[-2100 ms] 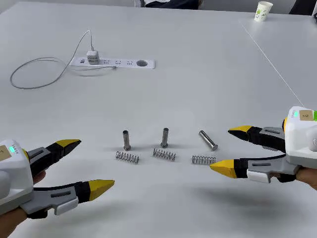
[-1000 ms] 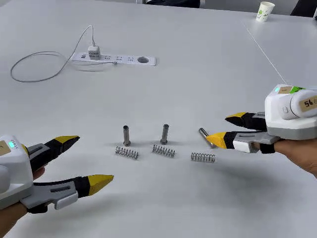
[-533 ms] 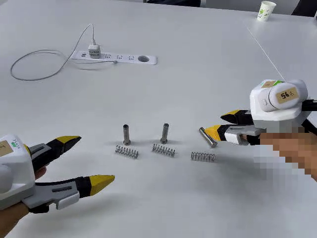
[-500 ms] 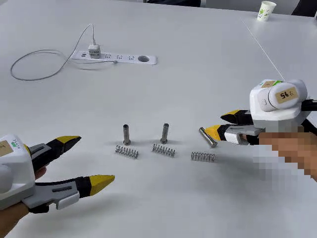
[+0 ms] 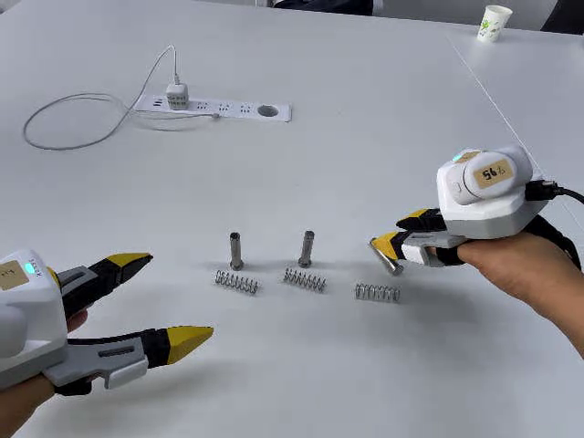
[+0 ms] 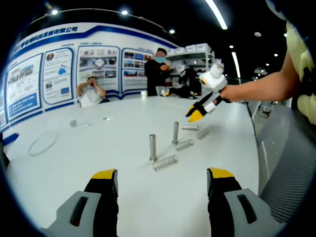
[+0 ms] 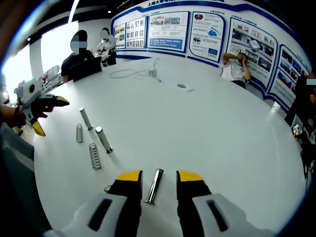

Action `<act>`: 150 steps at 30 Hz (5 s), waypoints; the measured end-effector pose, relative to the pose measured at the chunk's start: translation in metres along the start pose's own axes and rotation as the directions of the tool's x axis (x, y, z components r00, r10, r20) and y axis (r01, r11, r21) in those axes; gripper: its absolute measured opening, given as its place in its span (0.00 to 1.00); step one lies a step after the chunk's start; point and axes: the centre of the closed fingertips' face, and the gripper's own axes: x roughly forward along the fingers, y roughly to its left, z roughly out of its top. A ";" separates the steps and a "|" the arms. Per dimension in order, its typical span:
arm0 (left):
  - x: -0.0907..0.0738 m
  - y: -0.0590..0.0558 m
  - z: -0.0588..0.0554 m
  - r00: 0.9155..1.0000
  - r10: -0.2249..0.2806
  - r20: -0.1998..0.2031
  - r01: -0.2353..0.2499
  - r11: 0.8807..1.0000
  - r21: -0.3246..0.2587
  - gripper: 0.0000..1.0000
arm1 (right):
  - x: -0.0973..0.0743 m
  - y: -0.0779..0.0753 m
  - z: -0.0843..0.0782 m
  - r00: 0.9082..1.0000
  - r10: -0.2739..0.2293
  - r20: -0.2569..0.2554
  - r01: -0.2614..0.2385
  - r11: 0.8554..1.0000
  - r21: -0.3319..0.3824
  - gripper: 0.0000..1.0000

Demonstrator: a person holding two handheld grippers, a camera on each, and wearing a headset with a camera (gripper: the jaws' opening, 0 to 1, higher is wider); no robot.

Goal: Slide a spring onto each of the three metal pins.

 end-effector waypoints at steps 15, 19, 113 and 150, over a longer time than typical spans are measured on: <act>0.000 -0.002 -0.004 1.000 -0.005 -0.005 0.005 1.000 -0.008 0.74 | 0.017 0.001 -0.006 0.999 0.010 -0.041 -0.009 0.999 0.032 0.25; 0.000 -0.001 -0.005 1.000 -0.002 -0.006 0.002 1.000 -0.011 0.73 | 0.020 0.001 -0.008 0.998 0.007 -0.055 -0.005 0.999 0.039 0.23; -0.003 -0.006 0.001 1.000 -0.003 0.012 0.003 1.000 -0.013 0.73 | 0.001 0.008 0.009 0.999 -0.039 -0.001 0.039 0.994 0.105 0.09; -0.001 -0.007 0.001 1.000 -0.010 0.009 0.010 1.000 -0.008 0.72 | -0.017 0.008 0.002 0.998 -0.045 0.047 0.040 0.994 0.104 0.09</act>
